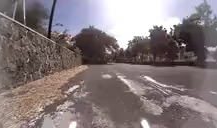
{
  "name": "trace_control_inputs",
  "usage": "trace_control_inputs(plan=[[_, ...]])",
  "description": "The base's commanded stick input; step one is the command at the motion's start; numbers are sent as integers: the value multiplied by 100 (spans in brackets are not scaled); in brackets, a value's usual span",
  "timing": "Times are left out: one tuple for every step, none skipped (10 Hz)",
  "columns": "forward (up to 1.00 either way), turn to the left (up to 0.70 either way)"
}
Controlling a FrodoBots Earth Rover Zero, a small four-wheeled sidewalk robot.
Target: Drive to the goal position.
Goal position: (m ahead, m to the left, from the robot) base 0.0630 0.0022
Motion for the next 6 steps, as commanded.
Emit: trace_control_inputs(plan=[[50, 0], [50, 0], [50, 0], [50, 0], [50, 0], [50, 0]])
